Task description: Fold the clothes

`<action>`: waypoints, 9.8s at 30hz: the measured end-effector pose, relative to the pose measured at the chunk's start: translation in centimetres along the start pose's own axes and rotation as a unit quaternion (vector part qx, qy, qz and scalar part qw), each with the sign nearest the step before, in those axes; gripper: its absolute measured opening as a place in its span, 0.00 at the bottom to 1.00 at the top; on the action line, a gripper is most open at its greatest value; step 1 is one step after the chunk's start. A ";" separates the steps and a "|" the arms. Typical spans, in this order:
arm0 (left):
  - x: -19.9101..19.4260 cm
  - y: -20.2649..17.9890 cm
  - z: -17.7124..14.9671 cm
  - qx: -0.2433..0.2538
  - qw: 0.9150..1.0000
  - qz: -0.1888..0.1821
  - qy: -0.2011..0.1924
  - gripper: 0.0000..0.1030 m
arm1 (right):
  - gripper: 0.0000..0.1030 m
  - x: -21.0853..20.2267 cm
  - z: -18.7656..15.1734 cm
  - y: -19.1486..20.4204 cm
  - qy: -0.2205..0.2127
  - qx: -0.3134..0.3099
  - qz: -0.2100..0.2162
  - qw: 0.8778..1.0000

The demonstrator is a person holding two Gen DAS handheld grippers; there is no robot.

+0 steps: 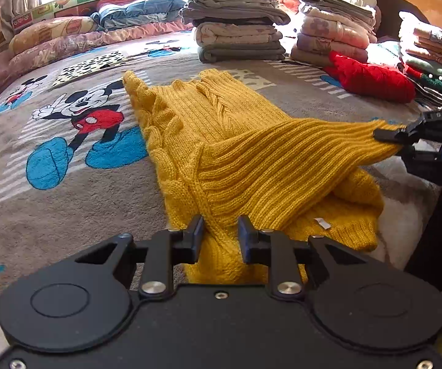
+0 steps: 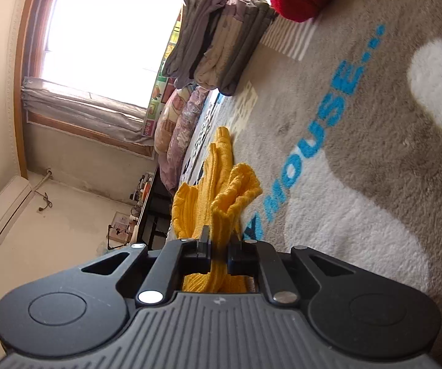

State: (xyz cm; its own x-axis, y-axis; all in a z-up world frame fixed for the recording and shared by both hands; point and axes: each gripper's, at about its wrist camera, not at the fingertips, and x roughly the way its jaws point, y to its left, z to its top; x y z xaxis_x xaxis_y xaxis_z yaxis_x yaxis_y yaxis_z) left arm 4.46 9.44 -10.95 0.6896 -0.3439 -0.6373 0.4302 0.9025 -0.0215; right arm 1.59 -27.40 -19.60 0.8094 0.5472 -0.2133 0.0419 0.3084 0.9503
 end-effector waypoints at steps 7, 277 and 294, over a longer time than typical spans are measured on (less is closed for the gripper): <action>1.1 4.8 3.8 -0.111 0.991 0.042 -0.055 0.21 | 0.11 0.6 -0.4 -1.8 0.018 0.005 -0.011 1.000; -7.9 -5.2 -1.0 -0.031 0.996 -0.010 -0.078 0.60 | 0.58 0.3 -1.5 9.4 0.080 -0.381 -0.050 0.920; -2.6 -10.3 -9.1 0.410 0.906 0.107 0.005 0.61 | 0.59 -2.5 -10.3 10.9 0.156 -0.751 -0.095 0.634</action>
State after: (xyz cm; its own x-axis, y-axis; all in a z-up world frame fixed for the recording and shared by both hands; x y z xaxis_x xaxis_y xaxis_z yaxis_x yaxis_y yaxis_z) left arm -7.04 3.40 -16.06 0.8056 -0.1778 -0.5652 0.5773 0.4502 0.6812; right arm -6.01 -17.43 -11.08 0.7083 0.4437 -0.5491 -0.6738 0.6569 -0.3384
